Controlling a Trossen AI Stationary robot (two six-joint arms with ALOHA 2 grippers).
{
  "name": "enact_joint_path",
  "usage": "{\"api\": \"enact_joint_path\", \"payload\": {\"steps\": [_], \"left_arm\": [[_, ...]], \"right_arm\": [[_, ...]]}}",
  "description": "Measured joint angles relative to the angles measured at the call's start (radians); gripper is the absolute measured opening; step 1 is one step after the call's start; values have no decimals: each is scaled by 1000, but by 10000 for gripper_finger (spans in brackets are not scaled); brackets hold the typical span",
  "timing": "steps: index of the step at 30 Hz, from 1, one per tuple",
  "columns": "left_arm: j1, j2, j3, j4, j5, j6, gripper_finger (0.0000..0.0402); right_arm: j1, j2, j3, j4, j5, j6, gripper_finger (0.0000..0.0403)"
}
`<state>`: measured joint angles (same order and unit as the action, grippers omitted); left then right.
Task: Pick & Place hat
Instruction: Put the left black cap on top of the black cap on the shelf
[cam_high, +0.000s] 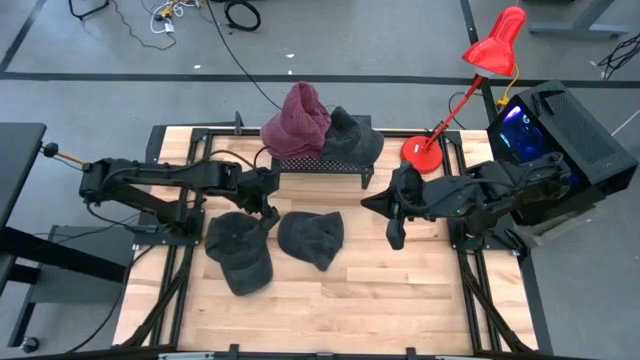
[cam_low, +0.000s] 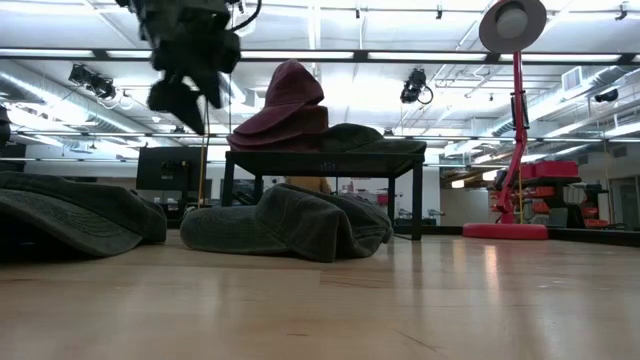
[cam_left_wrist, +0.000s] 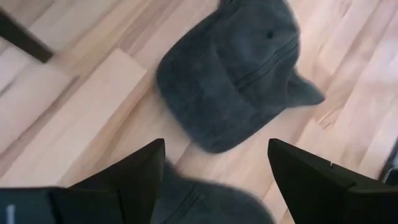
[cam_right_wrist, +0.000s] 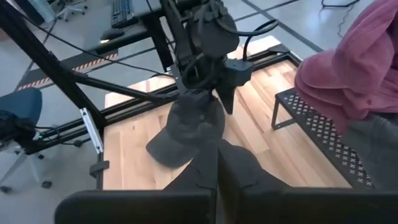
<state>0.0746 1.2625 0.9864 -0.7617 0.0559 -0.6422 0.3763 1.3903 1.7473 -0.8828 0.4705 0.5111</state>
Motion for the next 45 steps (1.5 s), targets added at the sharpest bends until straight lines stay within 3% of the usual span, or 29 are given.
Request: {"api": "enact_joint_path", "payload": {"steps": [8, 16, 28, 45], "left_arm": [[8, 3, -170, 216, 91, -91, 293], [8, 10, -285, 335, 95, -186, 293], [8, 14, -357, 463, 84, -238, 293], [14, 38, -356, 480, 92, -245, 293]], "right_arm": [[2, 1, 0, -7, 12, 0, 5], [2, 1, 0, 1, 12, -21, 5], [2, 1, 0, 8, 20, -26, 5], [1, 2, 0, 16, 20, -48, 5]]}}
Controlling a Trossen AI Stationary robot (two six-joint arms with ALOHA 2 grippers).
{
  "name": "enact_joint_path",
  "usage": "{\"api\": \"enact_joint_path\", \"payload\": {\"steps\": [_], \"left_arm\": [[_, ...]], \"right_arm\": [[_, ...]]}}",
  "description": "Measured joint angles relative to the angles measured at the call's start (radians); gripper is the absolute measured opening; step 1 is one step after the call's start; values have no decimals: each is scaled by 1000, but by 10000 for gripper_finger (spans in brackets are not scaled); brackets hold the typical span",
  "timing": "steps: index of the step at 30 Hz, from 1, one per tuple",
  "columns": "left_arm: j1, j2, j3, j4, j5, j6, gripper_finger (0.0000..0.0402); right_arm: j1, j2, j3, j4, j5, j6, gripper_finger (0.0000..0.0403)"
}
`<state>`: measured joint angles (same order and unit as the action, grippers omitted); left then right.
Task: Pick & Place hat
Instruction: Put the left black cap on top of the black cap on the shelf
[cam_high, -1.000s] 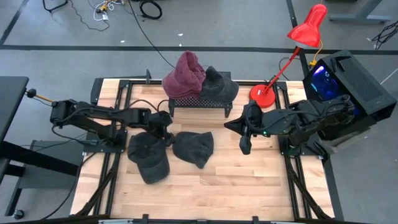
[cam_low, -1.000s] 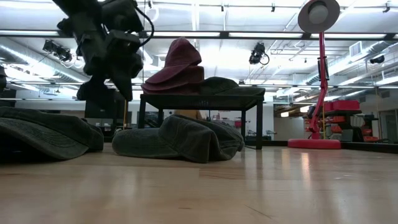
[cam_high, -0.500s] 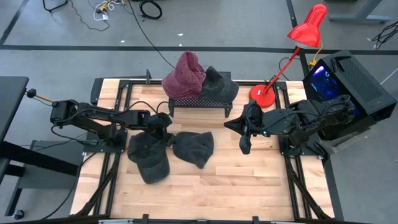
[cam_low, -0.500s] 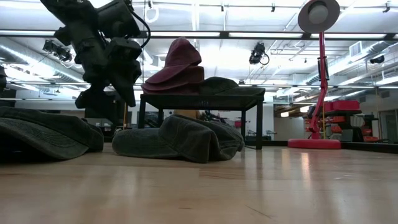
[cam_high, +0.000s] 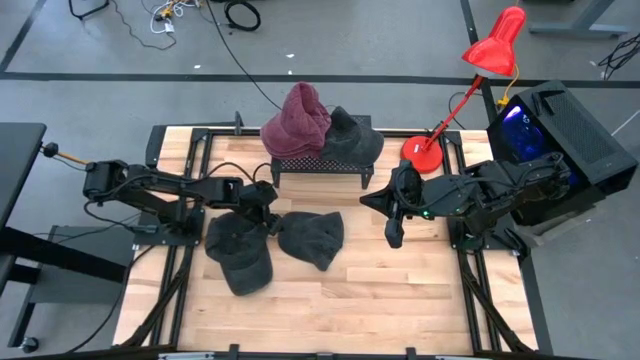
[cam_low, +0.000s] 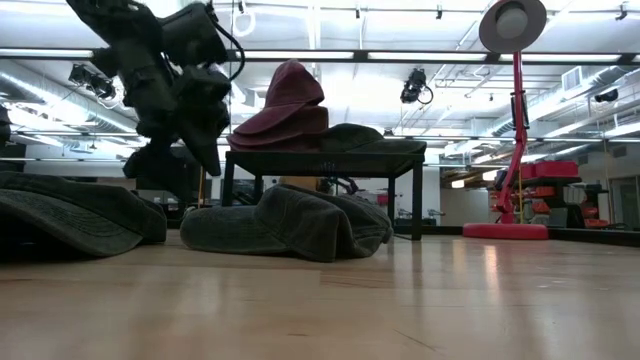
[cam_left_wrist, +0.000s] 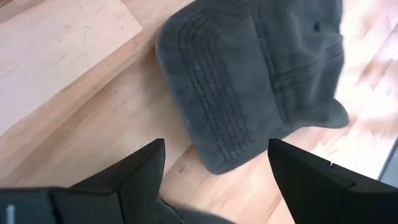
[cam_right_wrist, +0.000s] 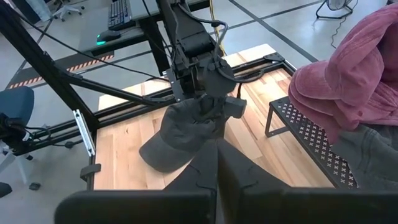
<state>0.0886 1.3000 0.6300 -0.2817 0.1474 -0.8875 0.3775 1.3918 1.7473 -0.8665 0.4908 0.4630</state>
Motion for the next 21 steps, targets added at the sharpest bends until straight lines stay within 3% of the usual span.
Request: {"api": "enact_joint_path", "payload": {"steps": [12, 21], "left_arm": [[35, 140, 0, 101, 65, -21, 293], [35, 160, 0, 135, 128, 5, 293]], "right_arm": [[0, 0, 0, 15, 0, 0, 5], [0, 0, 0, 19, 0, 0, 5]]}}
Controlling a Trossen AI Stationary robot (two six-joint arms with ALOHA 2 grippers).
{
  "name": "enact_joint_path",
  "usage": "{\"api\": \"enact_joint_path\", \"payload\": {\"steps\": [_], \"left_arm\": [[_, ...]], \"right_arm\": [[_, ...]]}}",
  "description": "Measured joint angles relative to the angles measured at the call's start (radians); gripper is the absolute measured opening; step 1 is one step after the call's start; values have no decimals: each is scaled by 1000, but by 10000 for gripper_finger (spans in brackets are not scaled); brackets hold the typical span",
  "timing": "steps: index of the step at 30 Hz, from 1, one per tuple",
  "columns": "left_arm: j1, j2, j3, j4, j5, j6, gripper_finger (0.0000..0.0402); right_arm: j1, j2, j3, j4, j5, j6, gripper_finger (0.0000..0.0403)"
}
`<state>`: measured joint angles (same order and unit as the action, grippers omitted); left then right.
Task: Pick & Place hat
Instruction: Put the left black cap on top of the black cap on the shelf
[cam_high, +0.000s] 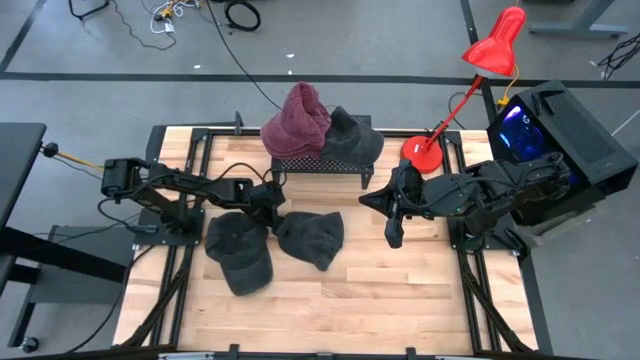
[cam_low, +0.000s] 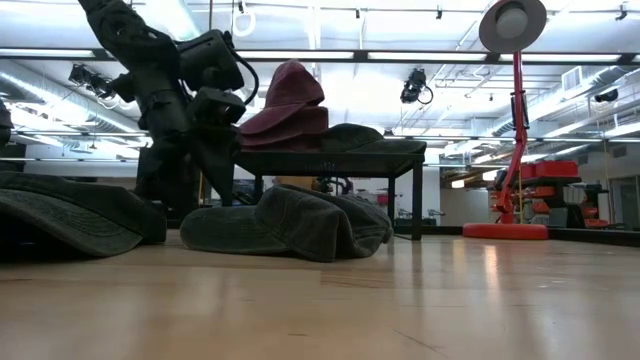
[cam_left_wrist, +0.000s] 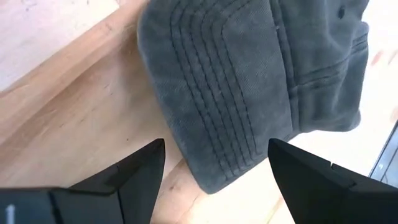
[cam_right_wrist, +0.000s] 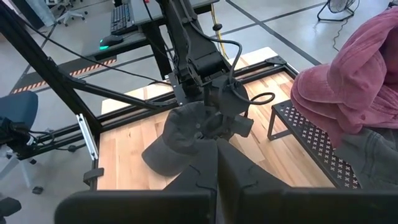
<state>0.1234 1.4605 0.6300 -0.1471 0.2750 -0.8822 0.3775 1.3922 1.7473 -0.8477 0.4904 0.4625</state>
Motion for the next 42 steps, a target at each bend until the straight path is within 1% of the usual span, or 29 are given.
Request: {"api": "enact_joint_path", "payload": {"steps": [10, 17, 21, 27, 32, 36, 42], "left_arm": [[4, 0, 0, 16, 4, 14, 293], [3, -3, 0, 16, 71, 33, 293], [3, -40, 1, 10, 83, 32, 293], [5, -150, 1, -21, 48, 30, 293], [2, -276, 1, -120, 22, 23, 293], [-20, -380, 1, -194, -5, 2, 293], [-60, -500, 1, -228, -61, -32, 293]], "right_arm": [[0, 0, 0, 2, 0, -5, 5], [0, 0, 0, 2, 0, -9, 5], [-1, 0, 0, 2, 0, -12, 5], [-1, 0, 0, 4, 0, -27, 5], [-1, 0, 0, 4, 0, -27, 5], [-1, 0, 0, 5, 2, -27, 5], [-1, 0, 0, 11, 41, -37, 5]]}}
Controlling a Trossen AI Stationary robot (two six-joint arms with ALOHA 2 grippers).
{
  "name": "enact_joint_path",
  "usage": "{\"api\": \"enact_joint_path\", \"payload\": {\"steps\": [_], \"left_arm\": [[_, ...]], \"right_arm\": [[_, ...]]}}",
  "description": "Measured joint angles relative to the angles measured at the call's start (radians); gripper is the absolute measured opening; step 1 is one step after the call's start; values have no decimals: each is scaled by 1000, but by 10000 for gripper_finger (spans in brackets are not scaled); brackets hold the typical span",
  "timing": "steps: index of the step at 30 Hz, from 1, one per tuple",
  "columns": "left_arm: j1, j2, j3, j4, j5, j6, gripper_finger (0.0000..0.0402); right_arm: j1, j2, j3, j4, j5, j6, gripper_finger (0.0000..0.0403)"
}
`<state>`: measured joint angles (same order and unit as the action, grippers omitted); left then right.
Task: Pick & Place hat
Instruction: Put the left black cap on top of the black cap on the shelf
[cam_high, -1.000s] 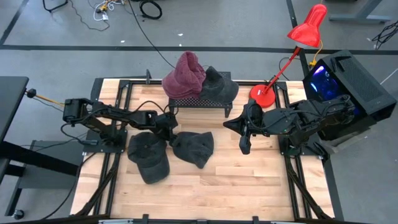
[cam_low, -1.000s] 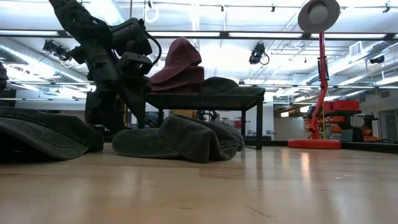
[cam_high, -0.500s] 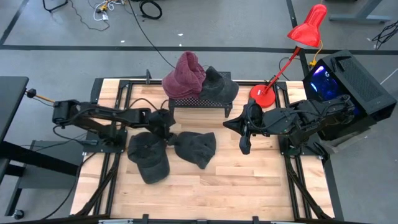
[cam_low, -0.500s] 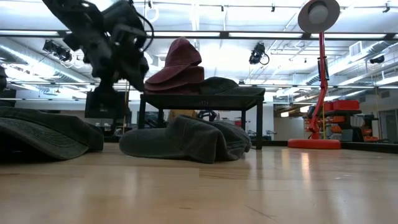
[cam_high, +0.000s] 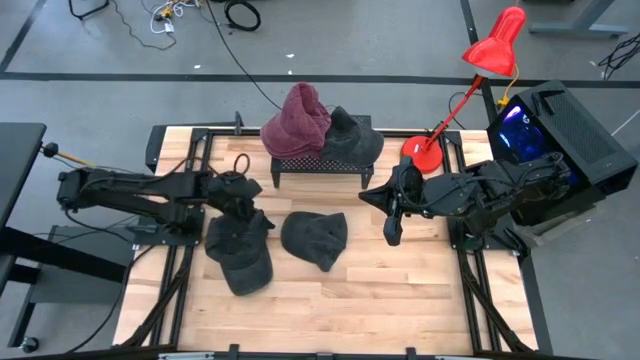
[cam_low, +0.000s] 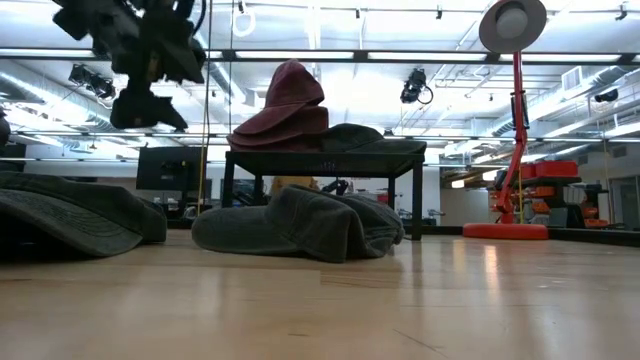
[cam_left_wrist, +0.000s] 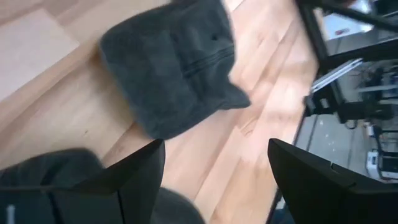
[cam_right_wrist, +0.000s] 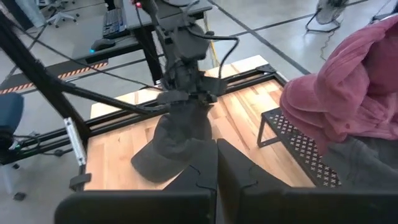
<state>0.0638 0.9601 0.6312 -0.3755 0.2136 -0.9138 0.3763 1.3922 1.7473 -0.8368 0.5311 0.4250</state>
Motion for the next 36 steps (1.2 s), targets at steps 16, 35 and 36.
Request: {"api": "enact_joint_path", "payload": {"steps": [16, 35, 36], "left_arm": [[-46, 23, 333, -623, -245, 174, 293], [-170, 323, 236, -838, -296, 114, 293], [-178, 343, 236, -840, -308, 114, 293]], "right_arm": [[-9, 0, 0, 15, 11, -23, 5], [-16, 0, 0, 15, 11, -23, 6], [-16, 0, 0, 15, 11, -23, 6]]}}
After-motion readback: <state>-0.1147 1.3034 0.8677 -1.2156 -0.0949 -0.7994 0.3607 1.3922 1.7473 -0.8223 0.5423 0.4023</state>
